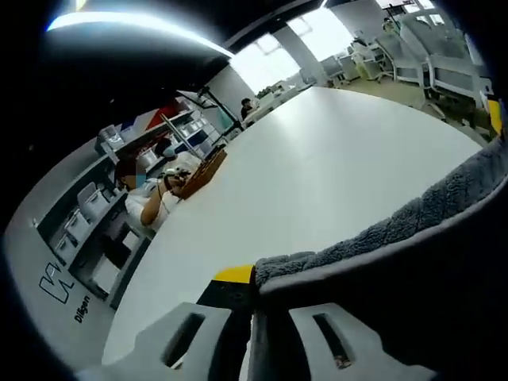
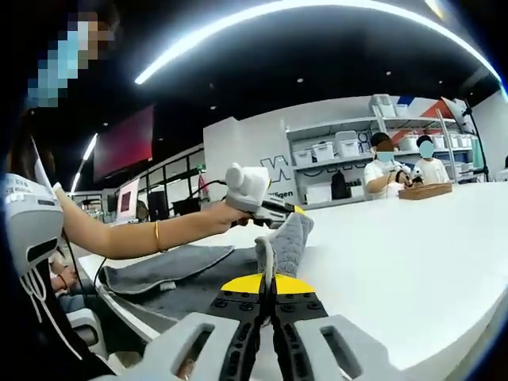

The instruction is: Open the folded towel by lifting each exposed corner and separating the folded layers until the towel lies flat within the target outline without major curled edges

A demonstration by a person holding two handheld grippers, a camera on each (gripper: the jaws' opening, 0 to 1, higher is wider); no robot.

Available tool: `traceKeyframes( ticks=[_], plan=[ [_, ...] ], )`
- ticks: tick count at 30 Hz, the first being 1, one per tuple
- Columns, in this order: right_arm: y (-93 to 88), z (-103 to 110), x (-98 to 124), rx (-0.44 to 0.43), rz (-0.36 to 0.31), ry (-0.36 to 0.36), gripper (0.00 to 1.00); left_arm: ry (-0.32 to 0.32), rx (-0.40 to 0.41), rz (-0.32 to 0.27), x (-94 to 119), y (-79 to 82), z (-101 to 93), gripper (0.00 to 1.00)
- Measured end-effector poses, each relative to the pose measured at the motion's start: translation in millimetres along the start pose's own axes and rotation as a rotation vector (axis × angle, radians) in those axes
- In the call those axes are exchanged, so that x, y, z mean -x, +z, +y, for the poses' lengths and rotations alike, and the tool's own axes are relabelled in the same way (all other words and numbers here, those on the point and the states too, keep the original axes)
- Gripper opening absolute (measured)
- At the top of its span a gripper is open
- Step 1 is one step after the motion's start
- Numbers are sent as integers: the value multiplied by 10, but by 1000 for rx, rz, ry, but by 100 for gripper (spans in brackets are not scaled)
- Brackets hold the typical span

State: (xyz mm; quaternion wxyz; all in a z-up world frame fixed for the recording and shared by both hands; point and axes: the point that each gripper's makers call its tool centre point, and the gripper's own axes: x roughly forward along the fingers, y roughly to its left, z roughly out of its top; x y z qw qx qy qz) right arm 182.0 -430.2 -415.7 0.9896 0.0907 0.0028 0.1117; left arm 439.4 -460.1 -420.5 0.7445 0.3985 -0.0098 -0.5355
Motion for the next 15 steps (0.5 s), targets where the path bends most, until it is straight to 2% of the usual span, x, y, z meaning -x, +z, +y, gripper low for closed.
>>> traceKeyframes(
  ticks=[9,15],
  plan=[
    [-105,-69,22,-84,-23,-18,0,-51,-48,32,-133,-53,-116,2],
    [-113,-103,26,-73,-21,-28,0,-86,-69,44,-196,-39,-162,2]
  ],
)
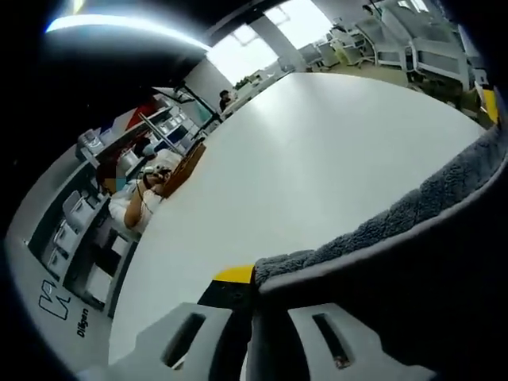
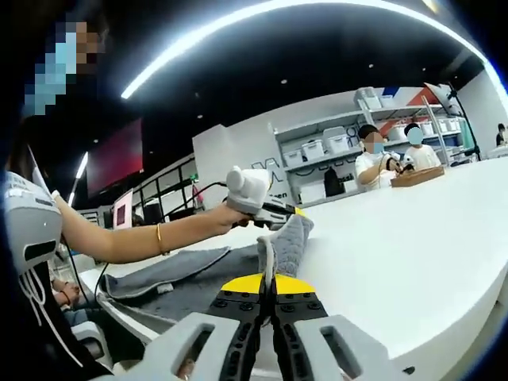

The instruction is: Open the folded towel by lifting each exposed corner and separating the folded layers until the towel lies flat within the target outline without major curled edges

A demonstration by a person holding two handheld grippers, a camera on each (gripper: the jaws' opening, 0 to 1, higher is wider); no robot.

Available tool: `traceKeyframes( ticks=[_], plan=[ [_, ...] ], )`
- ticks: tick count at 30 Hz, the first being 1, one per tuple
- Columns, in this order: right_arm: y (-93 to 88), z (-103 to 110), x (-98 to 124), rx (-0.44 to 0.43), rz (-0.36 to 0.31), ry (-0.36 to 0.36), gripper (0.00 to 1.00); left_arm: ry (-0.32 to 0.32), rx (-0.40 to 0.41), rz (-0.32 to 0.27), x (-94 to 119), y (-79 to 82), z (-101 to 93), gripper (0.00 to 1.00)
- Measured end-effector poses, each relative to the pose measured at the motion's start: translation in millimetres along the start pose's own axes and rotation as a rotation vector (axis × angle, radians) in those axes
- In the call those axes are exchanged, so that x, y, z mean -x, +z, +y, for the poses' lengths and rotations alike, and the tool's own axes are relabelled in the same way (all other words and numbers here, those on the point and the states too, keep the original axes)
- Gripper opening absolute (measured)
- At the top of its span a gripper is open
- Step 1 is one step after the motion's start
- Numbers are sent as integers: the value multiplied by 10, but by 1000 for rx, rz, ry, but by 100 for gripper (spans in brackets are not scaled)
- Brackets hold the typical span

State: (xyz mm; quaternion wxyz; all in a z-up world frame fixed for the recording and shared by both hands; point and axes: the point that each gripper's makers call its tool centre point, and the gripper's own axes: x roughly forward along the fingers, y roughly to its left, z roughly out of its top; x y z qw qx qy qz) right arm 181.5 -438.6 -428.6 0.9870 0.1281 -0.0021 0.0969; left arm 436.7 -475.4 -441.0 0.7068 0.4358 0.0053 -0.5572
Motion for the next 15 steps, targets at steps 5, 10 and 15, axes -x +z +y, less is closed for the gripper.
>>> traceKeyframes(
  ticks=[5,10,15],
  plan=[
    [-27,-46,10,-19,-2,-11,0,-24,-19,22,-43,21,-30,2],
    [-66,-78,26,-38,1,-23,0,-36,-27,52,-82,-16,-41,5],
    [-69,-111,48,-54,2,-34,0,-24,-18,72,-121,-24,38,15]
  ],
)
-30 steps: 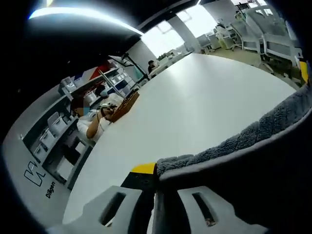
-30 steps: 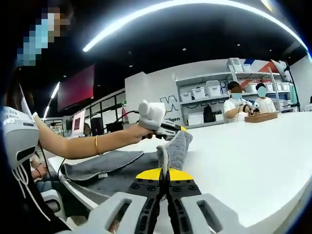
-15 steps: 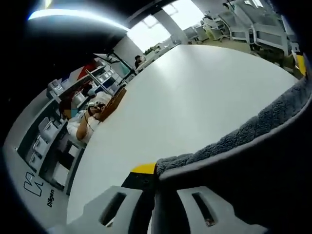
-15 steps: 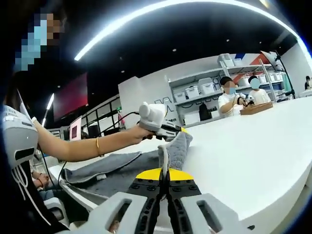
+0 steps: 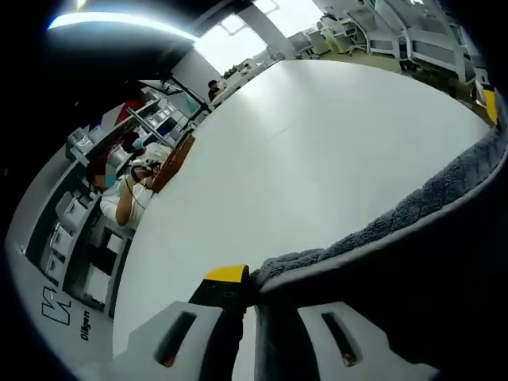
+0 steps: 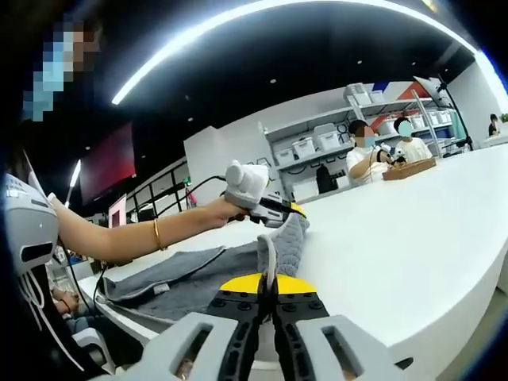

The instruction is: Open the folded towel by lifting each exposed corner and separating the folded layers until the towel lies flat within the target outline without major curled edges

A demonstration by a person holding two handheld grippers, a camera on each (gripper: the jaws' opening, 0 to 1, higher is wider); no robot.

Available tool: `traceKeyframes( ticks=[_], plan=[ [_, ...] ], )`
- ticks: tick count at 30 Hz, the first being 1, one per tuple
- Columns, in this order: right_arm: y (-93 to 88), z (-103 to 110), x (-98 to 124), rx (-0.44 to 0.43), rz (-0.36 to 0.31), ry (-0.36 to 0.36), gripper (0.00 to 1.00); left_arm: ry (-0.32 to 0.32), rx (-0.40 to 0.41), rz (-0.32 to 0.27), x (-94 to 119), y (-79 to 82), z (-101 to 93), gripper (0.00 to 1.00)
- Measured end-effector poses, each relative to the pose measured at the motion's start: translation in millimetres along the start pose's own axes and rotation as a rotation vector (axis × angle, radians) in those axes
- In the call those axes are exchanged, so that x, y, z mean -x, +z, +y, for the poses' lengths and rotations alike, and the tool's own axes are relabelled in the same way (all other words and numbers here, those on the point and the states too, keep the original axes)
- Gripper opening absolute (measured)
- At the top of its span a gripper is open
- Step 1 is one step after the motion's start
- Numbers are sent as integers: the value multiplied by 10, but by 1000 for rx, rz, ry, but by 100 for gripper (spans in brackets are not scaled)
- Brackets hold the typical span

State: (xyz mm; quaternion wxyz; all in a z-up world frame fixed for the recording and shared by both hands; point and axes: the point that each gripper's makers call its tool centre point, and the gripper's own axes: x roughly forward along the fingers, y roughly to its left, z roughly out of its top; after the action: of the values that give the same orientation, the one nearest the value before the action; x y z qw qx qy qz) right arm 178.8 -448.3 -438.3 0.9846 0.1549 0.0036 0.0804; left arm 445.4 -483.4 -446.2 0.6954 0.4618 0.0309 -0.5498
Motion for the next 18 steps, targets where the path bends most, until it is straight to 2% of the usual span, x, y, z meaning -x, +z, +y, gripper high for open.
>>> traceKeyframes(
  ticks=[4,10,18],
  plan=[
    [-22,-55,31,-9,3,-16,0,9,-3,10,-2,15,43,21],
    [-16,-145,98,-14,-3,-52,2,1,-3,9,-23,37,48,21],
    [8,-268,154,11,4,-99,6,-8,38,-15,-55,101,41,20]
  ],
)
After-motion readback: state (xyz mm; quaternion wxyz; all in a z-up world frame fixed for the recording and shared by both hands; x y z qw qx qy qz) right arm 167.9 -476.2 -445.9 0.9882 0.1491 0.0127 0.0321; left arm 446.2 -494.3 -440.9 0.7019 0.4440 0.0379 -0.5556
